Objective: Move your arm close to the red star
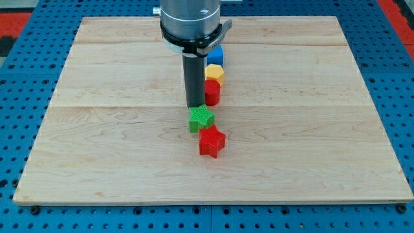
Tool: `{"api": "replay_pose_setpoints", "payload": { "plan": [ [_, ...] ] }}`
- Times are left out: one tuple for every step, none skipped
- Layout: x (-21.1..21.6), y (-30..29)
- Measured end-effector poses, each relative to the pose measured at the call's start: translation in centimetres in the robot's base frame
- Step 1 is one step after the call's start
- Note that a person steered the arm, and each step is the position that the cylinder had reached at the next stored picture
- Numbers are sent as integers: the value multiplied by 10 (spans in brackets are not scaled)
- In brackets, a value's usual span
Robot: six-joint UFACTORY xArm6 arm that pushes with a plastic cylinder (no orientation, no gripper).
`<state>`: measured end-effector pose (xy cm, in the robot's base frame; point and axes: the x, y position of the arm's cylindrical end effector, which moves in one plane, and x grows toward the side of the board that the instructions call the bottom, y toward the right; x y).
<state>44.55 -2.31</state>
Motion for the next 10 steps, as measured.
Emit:
{"api": "replay_pose_setpoints", "payload": {
  "plan": [
    [0, -29],
    [0, -86],
    [37, -84],
    [56, -81],
    [45, -74],
    [45, -57],
    [45, -38],
    [45, -26],
    [45, -24],
    [45, -24]
  ]
}}
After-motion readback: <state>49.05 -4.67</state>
